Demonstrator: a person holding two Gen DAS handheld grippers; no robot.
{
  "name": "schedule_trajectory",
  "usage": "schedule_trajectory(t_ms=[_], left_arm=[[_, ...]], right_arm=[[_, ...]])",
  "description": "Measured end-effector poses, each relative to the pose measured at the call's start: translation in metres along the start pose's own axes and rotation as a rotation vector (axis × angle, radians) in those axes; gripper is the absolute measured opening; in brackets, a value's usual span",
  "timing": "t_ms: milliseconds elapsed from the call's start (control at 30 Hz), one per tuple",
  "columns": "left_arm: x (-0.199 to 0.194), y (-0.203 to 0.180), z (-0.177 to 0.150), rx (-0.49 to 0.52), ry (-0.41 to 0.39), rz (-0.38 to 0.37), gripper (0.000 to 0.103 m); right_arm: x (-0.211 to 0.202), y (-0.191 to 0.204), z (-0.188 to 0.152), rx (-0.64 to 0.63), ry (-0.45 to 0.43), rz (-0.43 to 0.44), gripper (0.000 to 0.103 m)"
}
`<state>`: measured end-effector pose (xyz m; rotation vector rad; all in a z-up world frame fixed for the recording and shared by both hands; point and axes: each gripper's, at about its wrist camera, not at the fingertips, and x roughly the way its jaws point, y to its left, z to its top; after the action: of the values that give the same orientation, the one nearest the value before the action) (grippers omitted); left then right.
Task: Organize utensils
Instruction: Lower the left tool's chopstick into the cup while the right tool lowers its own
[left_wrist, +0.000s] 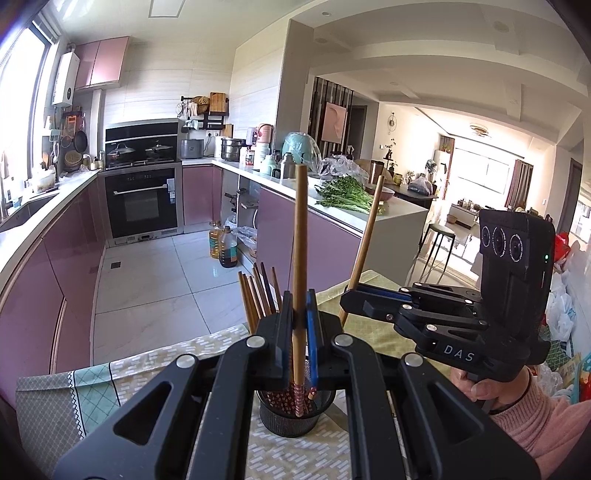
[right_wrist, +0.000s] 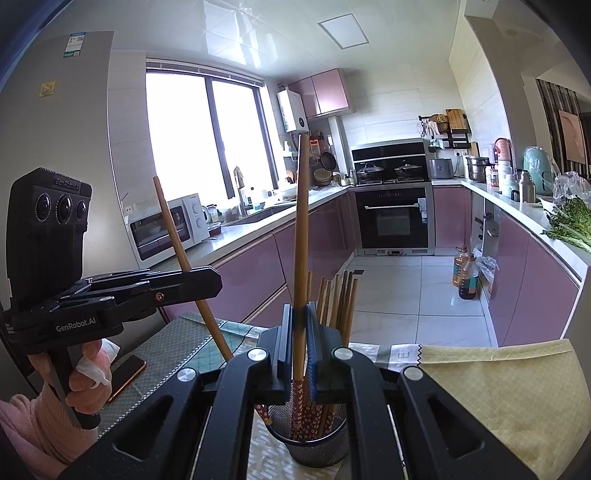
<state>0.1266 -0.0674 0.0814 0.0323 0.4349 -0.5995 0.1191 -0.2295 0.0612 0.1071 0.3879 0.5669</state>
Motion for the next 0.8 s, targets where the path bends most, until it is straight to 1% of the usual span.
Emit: schedule_trajectory(t_ms=[133, 500, 800], left_arm=[[0.002, 0.001, -0.001, -0.003, 0.005, 0.006, 0.007], [0.01, 0.004, 0.006, -0.01, 0.019, 0.009, 0.007], [0.02, 0.01, 0.004, -0.018, 0.04, 0.007, 0.007]], right_arm=[[0.0, 0.005, -0.003, -0.003, 0.005, -0.007, 0.006], [0.005, 0.005, -0.003, 0.001, 0.015, -0.016, 0.006], [0.011, 0.003, -0.005, 0.003, 0.029, -0.021, 0.006]])
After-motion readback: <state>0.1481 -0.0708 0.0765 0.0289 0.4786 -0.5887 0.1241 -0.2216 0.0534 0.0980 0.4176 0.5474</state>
